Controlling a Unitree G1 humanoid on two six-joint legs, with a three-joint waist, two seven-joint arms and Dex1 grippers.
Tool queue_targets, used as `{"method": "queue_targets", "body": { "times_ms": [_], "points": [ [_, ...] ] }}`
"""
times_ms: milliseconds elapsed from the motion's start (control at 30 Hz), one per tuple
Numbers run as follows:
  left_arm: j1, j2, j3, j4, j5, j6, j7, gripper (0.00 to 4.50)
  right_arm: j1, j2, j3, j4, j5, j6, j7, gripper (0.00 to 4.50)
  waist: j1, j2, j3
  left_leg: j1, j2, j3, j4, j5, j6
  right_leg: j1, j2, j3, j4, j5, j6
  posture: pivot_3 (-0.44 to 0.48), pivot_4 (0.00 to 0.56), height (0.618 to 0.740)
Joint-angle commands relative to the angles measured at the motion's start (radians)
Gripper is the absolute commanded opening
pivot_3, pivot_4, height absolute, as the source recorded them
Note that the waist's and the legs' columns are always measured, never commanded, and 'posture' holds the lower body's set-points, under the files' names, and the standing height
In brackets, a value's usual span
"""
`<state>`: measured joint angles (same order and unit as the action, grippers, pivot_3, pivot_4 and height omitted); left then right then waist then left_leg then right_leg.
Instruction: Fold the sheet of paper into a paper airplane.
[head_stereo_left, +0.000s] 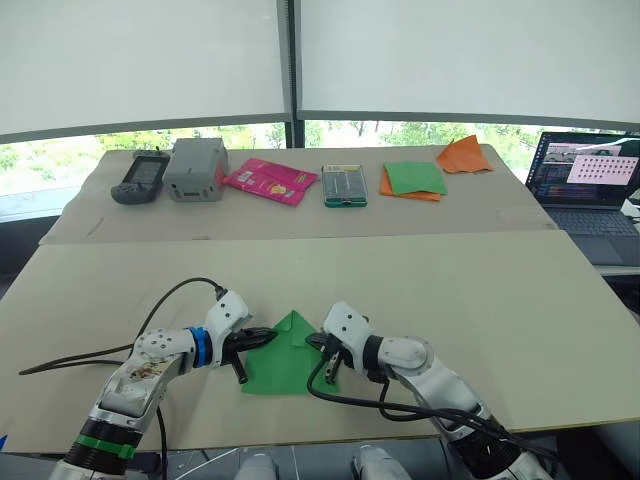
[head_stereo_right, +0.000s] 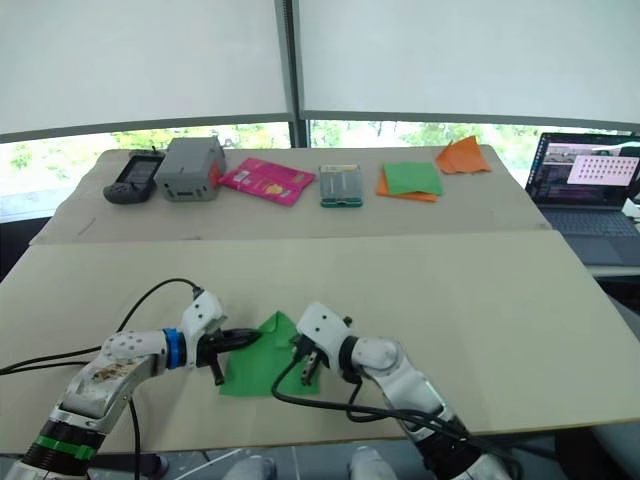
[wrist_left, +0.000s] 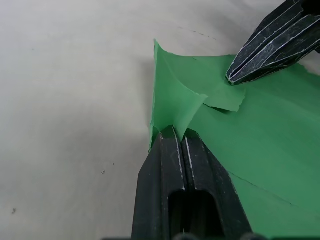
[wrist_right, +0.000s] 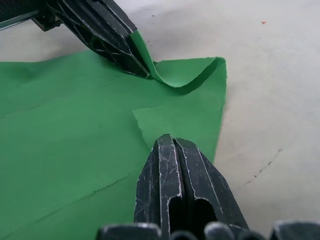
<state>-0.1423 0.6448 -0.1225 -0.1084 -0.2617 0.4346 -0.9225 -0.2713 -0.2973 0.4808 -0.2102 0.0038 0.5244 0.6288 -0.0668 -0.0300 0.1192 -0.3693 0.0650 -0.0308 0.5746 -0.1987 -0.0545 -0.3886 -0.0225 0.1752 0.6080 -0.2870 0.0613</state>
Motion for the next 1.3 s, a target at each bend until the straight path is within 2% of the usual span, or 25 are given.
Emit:
{"method": "queue_targets", "body": {
  "times_ms": [33, 133, 367, 467, 500, 667, 1033, 1300],
  "points": [
    [0.013, 0.008, -0.049, 0.035, 0.046, -0.005, -0.006, 0.02, -0.017, 0.010, 0.000, 0.001, -0.006, -0.016, 0.000, 0.00, 0.000, 0.002, -0.002, 0.000, 0.000, 0.000, 0.000, 0.000, 0.000, 0.000, 0.000, 0.000, 0.000, 0.000, 0.000, 0.000, 0.150, 0.740],
    [-0.011, -0.009, -0.035, 0.050, 0.035, 0.002, 0.002, 0.02, -0.018, 0.011, -0.002, 0.004, -0.007, -0.017, 0.000, 0.00, 0.003, 0.003, -0.002, 0.000, 0.000, 0.000, 0.000, 0.000, 0.000, 0.000, 0.000, 0.000, 0.000, 0.000, 0.000, 0.000, 0.150, 0.740],
    [-0.017, -0.020, -0.011, 0.034, -0.026, 0.048, -0.031, 2.18, -0.014, 0.015, 0.000, 0.000, -0.010, -0.011, -0.006, 0.00, 0.003, 0.003, -0.002, 0.000, 0.000, 0.000, 0.001, 0.000, 0.000, 0.000, 0.000, 0.000, 0.001, 0.000, 0.000, 0.000, 0.150, 0.740],
    [-0.011, -0.009, -0.002, 0.022, -0.055, 0.071, -0.051, 2.18, -0.014, 0.015, -0.001, 0.001, -0.011, -0.010, -0.007, 0.00, -0.001, 0.003, -0.002, 0.000, 0.000, 0.000, 0.001, 0.000, 0.000, 0.000, 0.000, 0.000, 0.001, 0.000, 0.000, 0.000, 0.150, 0.740],
    [-0.010, -0.007, 0.000, 0.024, -0.058, 0.072, -0.054, 1.71, -0.015, 0.015, -0.001, 0.002, -0.011, -0.010, -0.007, 0.00, -0.003, 0.003, -0.002, 0.000, 0.000, 0.000, 0.001, 0.000, 0.000, 0.000, 0.000, 0.000, 0.001, 0.000, 0.000, 0.000, 0.150, 0.740],
    [-0.005, -0.008, 0.006, 0.023, -0.078, 0.087, -0.067, 0.03, -0.015, 0.016, -0.001, 0.004, -0.012, -0.008, -0.009, 0.00, -0.003, 0.002, -0.002, 0.000, 0.000, 0.000, 0.001, 0.001, 0.001, 0.000, 0.000, 0.000, 0.001, 0.000, 0.000, 0.000, 0.150, 0.740],
    [0.001, -0.002, -0.009, 0.034, -0.061, 0.080, -0.064, 0.01, -0.050, 0.041, -0.004, 0.013, -0.007, -0.004, -0.014, 0.00, -0.004, 0.002, -0.002, 0.000, 0.000, 0.000, 0.001, 0.001, 0.001, 0.000, 0.000, 0.000, 0.001, 0.000, 0.000, 0.000, 0.150, 0.740],
    [-0.005, 0.000, -0.020, 0.048, -0.038, 0.068, -0.054, 0.01, -0.114, 0.111, 0.001, 0.043, 0.011, -0.020, -0.003, 0.00, -0.004, 0.003, -0.003, 0.000, 0.000, 0.000, 0.000, 0.001, 0.001, 0.000, 0.000, 0.000, 0.001, 0.000, 0.000, 0.000, 0.150, 0.740]
  ]
}}
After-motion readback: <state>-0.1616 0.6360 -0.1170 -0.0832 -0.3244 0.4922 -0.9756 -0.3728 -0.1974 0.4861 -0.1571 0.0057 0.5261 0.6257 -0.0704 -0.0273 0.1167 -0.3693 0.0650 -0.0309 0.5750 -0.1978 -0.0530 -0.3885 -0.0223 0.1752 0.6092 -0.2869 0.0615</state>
